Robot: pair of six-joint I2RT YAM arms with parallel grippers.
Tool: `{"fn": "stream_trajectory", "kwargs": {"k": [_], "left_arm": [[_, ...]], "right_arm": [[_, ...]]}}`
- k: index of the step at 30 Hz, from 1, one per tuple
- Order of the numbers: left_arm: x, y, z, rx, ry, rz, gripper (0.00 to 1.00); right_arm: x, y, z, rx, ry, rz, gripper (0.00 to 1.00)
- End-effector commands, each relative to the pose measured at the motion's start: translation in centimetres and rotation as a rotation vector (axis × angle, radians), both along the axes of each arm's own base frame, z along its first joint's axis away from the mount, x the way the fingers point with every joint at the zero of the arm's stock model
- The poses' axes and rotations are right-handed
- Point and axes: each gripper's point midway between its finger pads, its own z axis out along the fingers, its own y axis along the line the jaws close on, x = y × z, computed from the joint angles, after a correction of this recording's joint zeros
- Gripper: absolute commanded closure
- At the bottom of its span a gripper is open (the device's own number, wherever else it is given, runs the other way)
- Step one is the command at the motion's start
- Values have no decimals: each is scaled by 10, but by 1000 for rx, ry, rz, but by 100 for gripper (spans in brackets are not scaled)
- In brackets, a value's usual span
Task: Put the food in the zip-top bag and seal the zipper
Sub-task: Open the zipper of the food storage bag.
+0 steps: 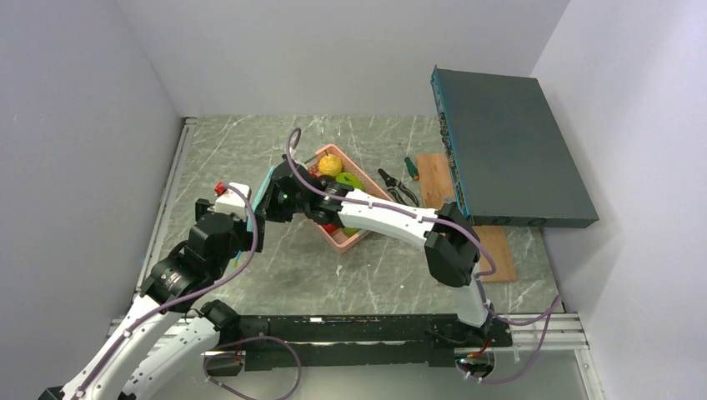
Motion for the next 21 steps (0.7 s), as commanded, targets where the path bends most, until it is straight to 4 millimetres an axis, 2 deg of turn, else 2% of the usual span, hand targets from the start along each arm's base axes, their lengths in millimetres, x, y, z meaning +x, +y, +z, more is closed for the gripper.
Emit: {"fn": "stream_trajectory", "kwargs": {"k": [1,3,10,14,21], "left_arm": [[6,-10,4,21,-45,-69,0],[6,-8,4,55,-51,-82,3],[6,-15,16,11,-101,-118,18],[7,-14,12,34,-116,-130,20],[11,-7,6,67,-87,-82,30]], "right_arm": [[8,11,72,188,-56,-3,100],[10,14,73,193,-50,1,100],[15,20,64,208,-7,8,100],[18,17,59,205,3,0,100],[21,16,58,220,29,-27,100]]}}
